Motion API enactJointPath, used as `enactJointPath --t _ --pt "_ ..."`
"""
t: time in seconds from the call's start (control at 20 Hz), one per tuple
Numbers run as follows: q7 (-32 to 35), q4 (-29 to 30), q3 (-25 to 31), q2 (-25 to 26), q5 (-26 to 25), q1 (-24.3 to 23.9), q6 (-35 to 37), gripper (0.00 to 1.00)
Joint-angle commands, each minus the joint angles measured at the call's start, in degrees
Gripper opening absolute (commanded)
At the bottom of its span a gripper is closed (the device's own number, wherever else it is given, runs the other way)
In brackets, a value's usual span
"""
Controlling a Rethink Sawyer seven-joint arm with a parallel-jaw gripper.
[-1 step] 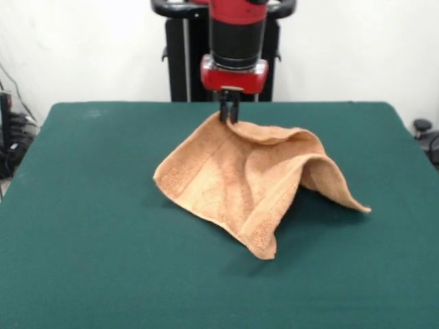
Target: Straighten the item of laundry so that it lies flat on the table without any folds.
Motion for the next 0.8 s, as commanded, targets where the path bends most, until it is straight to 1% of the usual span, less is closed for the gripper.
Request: enactJointPath --t 0.05,0.15,0.3,0.55,0.8 --pt "1.4 -1.1 3.3 1.5 -4.6 -2.8 4.1 0.00" --pt "0.9 -1.8 3.6 0.8 -5.5 -3.8 5.8 0.00" --pt "1.3 -1.0 4.0 -0.4 -6.5 -4.4 6.7 0.00" --pt "1.6 1.7 4.8 -3.4 -7.3 -5.9 8.8 0.00" --pt "4.3 4.0 5.2 -1.8 -7.9 -6.1 6.0 0.00"
